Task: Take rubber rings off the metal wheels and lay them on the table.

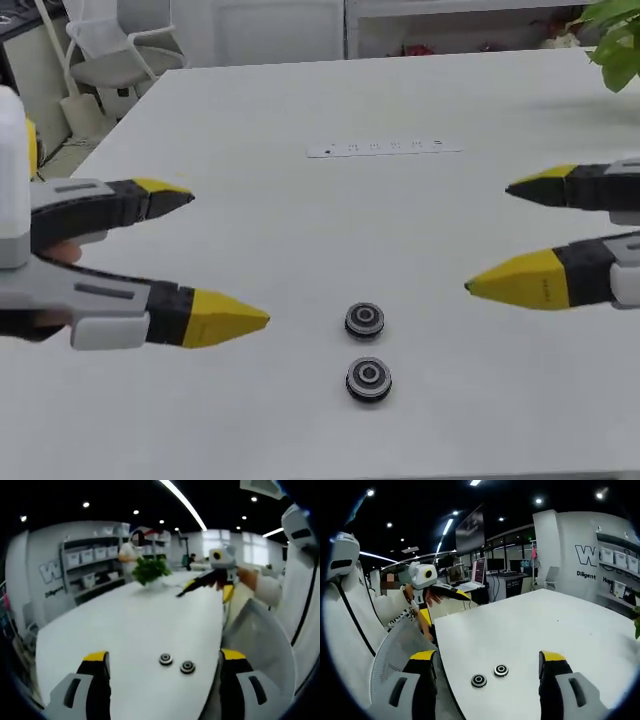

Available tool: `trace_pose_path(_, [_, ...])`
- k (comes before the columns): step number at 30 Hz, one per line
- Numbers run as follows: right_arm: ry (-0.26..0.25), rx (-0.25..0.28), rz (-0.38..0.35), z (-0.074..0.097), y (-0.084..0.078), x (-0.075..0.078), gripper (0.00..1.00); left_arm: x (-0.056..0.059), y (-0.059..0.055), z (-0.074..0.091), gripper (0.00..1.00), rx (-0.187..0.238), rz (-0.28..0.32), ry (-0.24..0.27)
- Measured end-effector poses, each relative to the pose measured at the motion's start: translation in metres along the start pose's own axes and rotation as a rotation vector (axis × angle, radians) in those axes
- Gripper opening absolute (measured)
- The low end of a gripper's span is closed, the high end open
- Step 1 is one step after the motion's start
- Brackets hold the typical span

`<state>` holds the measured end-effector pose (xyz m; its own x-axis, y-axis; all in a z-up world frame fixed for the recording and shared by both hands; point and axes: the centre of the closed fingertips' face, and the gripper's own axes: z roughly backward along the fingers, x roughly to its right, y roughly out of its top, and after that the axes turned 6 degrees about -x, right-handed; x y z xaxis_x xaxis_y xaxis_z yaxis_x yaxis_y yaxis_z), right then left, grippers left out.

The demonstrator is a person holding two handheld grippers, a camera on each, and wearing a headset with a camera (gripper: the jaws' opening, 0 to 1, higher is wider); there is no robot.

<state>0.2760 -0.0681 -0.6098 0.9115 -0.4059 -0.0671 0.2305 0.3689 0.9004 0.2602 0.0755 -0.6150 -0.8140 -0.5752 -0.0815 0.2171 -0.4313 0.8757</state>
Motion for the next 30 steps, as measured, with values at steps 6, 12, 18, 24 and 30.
trace_pose_path(6, [0.008, 0.072, 0.074, -0.027, 0.032, 0.008, 0.73, 0.007, 0.031, -0.033, 0.89, 0.063, -0.020, -0.022])
trace_pose_path(12, [0.042, 0.141, 0.057, -0.051, 0.042, 0.011, 0.66, 0.000, 0.035, -0.061, 0.85, 0.112, -0.034, -0.040])
trace_pose_path(18, [0.085, 0.116, -0.019, -0.071, -0.003, 0.016, 0.59, 0.001, -0.003, -0.082, 0.81, 0.079, -0.012, -0.070])
trace_pose_path(24, [0.117, -0.096, -0.037, -0.089, -0.065, 0.015, 0.56, 0.010, -0.029, -0.091, 0.79, 0.085, 0.010, -0.122])
trace_pose_path(30, [0.164, -0.209, -0.048, -0.101, -0.101, 0.003, 0.53, 0.018, -0.053, -0.101, 0.72, 0.041, 0.008, -0.168])
